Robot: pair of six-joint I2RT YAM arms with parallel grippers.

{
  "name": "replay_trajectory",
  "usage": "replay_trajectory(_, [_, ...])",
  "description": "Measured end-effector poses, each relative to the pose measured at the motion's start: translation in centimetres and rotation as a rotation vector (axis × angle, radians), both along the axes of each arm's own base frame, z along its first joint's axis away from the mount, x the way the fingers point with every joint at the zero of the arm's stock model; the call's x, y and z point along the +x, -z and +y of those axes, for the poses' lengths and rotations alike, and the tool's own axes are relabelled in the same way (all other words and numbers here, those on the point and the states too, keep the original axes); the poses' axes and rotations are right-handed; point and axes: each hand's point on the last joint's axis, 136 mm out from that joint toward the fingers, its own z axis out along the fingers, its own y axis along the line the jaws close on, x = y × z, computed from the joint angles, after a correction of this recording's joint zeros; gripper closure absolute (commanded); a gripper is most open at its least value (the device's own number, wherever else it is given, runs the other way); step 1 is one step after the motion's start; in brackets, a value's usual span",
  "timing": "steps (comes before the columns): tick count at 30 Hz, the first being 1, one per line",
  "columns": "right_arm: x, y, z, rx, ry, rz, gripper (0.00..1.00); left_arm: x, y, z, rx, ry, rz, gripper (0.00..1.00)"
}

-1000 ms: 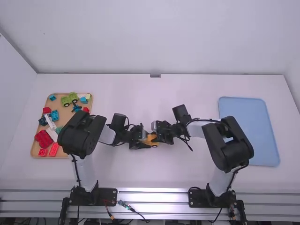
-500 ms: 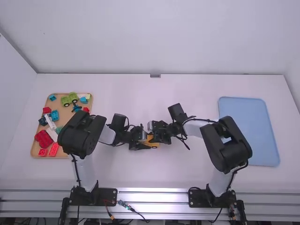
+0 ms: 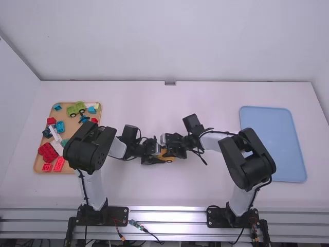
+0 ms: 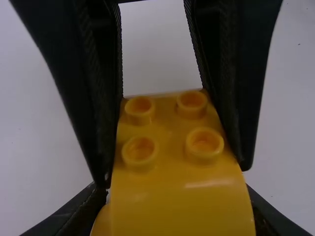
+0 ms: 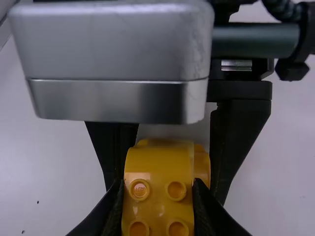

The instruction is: Assemble lego blocks to make yellow taxi

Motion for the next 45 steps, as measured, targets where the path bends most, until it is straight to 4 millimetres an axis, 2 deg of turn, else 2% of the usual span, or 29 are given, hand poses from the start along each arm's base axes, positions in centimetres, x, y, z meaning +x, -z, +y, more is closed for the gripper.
replay_trajectory(9, [0.52, 0.31, 0.79, -0.049, 0.056, -0.047, 1.0, 0.46, 0.05, 0.53, 0.006, -0.023, 0.0, 0.69])
replay_trajectory(42, [0.69, 0.76, 0.65, -0.114, 0.103, -0.048, 1.0, 0.51, 0.04, 0.52, 0.006, -0.021, -0.007, 0.76])
replay_trajectory(44, [0.65, 0.74, 0.71, -0.114, 0.103, -0.048, 0.97, 0.51, 0.04, 0.52, 0.006, -0.021, -0.007, 0.76])
replay_trajectory(45, [0.66, 0.71, 0.73, -0.113, 0.104, -0.048, 0.9, 0.52, 0.04, 0.53, 0.007, -0.021, -0.008, 0.77])
